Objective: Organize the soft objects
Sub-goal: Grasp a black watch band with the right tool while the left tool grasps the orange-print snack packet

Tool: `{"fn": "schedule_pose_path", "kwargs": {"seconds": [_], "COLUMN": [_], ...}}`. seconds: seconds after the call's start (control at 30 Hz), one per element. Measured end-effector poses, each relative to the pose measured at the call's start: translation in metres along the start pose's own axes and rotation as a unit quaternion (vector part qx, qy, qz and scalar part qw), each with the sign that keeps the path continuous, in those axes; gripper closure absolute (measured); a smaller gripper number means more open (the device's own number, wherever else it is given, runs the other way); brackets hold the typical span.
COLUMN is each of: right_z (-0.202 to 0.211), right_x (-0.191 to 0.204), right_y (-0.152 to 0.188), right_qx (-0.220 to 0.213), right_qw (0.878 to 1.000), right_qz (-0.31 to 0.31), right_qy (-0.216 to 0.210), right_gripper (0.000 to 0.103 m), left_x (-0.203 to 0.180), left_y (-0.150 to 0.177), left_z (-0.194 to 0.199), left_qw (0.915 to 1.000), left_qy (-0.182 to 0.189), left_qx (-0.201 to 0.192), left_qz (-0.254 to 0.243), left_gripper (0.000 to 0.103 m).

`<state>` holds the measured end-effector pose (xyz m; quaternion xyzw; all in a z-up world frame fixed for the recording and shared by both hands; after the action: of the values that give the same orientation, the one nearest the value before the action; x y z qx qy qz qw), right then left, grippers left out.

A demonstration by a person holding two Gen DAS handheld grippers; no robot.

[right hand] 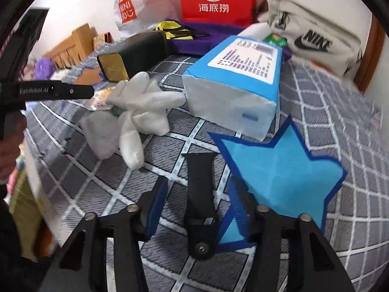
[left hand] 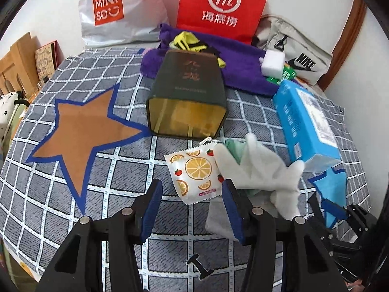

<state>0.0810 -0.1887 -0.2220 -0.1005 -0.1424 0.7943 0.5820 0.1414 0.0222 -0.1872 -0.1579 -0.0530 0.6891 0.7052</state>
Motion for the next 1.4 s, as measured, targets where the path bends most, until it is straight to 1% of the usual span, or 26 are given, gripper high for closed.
{"fn": "schedule_pose_path", "kwargs": {"seconds": [0.03, 0.07, 0.1, 0.2, 0.27, 0.33, 0.4, 0.5, 0.57, 0.6, 0.63, 0.7, 0.87, 0.97, 1.0, 1.07, 1.1, 1.2, 1.23, 1.27, 1.33, 1.4], "right_z": [0.000, 0.000, 0.000, 0.001, 0.001, 0.002, 0.001, 0.000, 0.000, 0.000, 0.000, 0.000, 0.000, 0.001, 0.001, 0.001, 0.001, 0.002, 0.003, 0.003, 0.004, 0.006], "right_x": [-0.001, -0.004, -0.008, -0.017, -0.020, -0.022, -0.024, -0.026, -0.025, -0.025, -0.026, -0.027, -0.025, -0.025, -0.025, -0.023, -0.023, -0.024, -0.023, -0.023, -0.024, -0.024], "right_y": [0.000, -0.001, -0.001, -0.002, -0.002, -0.002, -0.003, -0.005, -0.005, -0.005, -0.005, -0.005, -0.006, -0.006, -0.006, -0.007, -0.007, -0.007, -0.006, -0.006, -0.006, -0.006], "right_qx": [-0.004, -0.006, -0.006, -0.006, -0.005, -0.005, -0.004, -0.005, -0.006, -0.006, -0.007, -0.007, -0.009, -0.008, -0.007, -0.006, -0.006, -0.008, -0.009, -0.010, -0.010, -0.012], "right_qw": [1.000, 1.000, 1.000, 0.999, 0.999, 0.999, 0.999, 0.999, 0.999, 0.999, 0.999, 0.999, 0.999, 0.999, 0.999, 0.999, 0.999, 0.999, 0.999, 0.999, 0.999, 0.999], "right_qz": [0.000, -0.004, -0.009, -0.017, -0.019, -0.018, -0.020, -0.020, -0.014, -0.013, -0.013, -0.014, -0.010, -0.012, -0.012, -0.012, -0.012, -0.010, -0.008, -0.008, -0.010, -0.012], "right_qy": [0.000, -0.003, -0.004, -0.031, -0.034, -0.029, -0.035, -0.039, -0.038, -0.039, -0.041, -0.045, -0.040, -0.039, -0.038, -0.035, -0.034, -0.032, -0.031, -0.030, -0.031, -0.032], "right_gripper": [0.071, 0.074, 0.082, 0.082, 0.082, 0.082, 0.082, 0.082, 0.082, 0.082, 0.082, 0.082, 0.082, 0.082, 0.082, 0.082, 0.082, 0.082, 0.082, 0.082, 0.082, 0.082], "left_x": [0.000, -0.001, -0.002, -0.006, -0.010, -0.015, -0.022, -0.028, -0.027, -0.025, -0.022, -0.015, 0.002, 0.010, 0.011, 0.008, 0.005, -0.001, -0.003, -0.003, 0.002, 0.009], "left_y": [-0.001, -0.002, -0.003, -0.005, -0.005, -0.005, -0.006, -0.008, -0.009, -0.009, -0.009, -0.010, -0.008, -0.009, -0.009, -0.012, -0.014, -0.016, -0.015, -0.015, -0.016, -0.016], "left_z": [-0.002, -0.004, -0.007, -0.018, -0.022, -0.024, -0.027, -0.031, -0.031, -0.030, -0.028, -0.025, -0.019, -0.019, -0.019, -0.022, -0.024, -0.031, -0.032, -0.032, -0.029, -0.026], "left_qw": [1.0000, 1.0000, 0.9999, 0.9997, 0.9996, 0.9993, 0.9983, 0.9971, 0.9971, 0.9972, 0.9974, 0.9978, 0.9979, 0.9989, 0.9991, 0.9991, 0.9990, 0.9981, 0.9975, 0.9967, 0.9975, 0.9985], "left_qy": [0.002, 0.005, 0.008, 0.002, -0.005, -0.008, -0.018, -0.041, -0.038, -0.034, -0.033, -0.029, -0.038, -0.022, -0.019, -0.020, -0.023, -0.048, -0.057, -0.066, -0.056, -0.038], "left_qx": [0.002, 0.004, 0.006, 0.018, 0.018, 0.016, 0.020, 0.011, 0.009, 0.008, 0.007, 0.007, 0.012, 0.014, 0.013, 0.010, 0.009, -0.006, -0.013, -0.021, -0.024, -0.024], "left_qz": [-0.001, -0.002, -0.004, -0.014, -0.022, -0.034, -0.051, -0.063, -0.066, -0.066, -0.064, -0.059, -0.052, -0.038, -0.037, -0.038, -0.038, -0.039, -0.041, -0.043, -0.036, -0.030], "left_gripper": [0.054, 0.054, 0.054, 0.046, 0.043, 0.032, 0.026, 0.026, 0.026, 0.029, 0.037, 0.042, 0.042, 0.042, 0.041, 0.035, 0.032, 0.033, 0.040, 0.044, 0.055, 0.058]}}
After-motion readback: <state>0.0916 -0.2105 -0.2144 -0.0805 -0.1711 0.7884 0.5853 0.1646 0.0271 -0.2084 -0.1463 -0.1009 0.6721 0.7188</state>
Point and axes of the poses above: each gripper's, at about its wrist camera, not at the fingertips, and z roughly against the way its jaws point, x to its left, y to its underside, the point moved 2 cm from there along -z, roughly the way its jaws point, and after that the axes turned 15 degrees about x, right-handed, at the moved point
